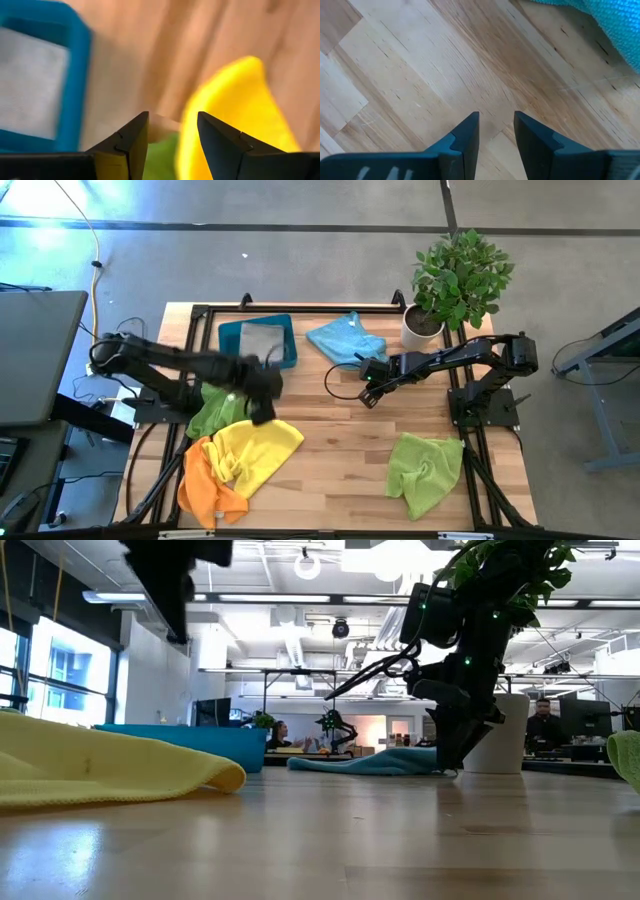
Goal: Fold microfiber towels
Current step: Fold the yellow microfiber cloth
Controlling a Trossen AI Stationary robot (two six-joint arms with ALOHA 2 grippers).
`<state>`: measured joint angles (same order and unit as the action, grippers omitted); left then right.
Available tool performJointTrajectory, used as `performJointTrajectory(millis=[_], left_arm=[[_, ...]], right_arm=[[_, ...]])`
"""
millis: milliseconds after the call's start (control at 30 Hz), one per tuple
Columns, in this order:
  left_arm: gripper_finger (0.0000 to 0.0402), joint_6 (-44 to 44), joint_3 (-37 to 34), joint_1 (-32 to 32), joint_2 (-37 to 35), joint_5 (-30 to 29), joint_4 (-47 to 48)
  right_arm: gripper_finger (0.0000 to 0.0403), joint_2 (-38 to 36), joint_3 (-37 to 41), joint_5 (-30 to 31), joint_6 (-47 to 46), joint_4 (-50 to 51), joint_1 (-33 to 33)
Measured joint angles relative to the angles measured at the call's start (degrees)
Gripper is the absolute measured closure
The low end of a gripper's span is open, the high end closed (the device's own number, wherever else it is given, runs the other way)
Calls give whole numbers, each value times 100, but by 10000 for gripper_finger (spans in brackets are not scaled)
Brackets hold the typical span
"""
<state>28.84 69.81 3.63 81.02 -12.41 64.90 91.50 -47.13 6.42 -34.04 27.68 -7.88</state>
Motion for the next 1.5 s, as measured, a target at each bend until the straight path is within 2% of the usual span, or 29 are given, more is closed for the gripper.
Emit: performJointTrajectory(millis=[300, 433, 733, 933, 1167, 1400, 1500], left_arm=[[245, 2239, -300, 1566, 533, -73, -571], [245, 2563, -437, 2054, 1012, 232, -906], [245, 2804, -420, 2782, 2109, 351, -1255], [245, 2820, -383, 2767, 2688, 439, -1629], [245, 2608, -289, 2523, 2876, 295, -2257], [245, 1762, -307, 2089, 2910, -600, -4333], [245, 1354, -303, 1830, 2950, -682, -5386]], right_arm=[[288, 0, -4, 2, 0, -141, 2], [288, 0, -4, 0, 0, -236, 0], [288, 2, -5, -7, 0, -480, 0], [288, 4, -4, -43, 0, -604, 0], [288, 4, -7, -61, 0, -854, 0], [288, 4, -6, -63, 0, -938, 2], [288, 4, -6, -61, 0, -957, 2]])
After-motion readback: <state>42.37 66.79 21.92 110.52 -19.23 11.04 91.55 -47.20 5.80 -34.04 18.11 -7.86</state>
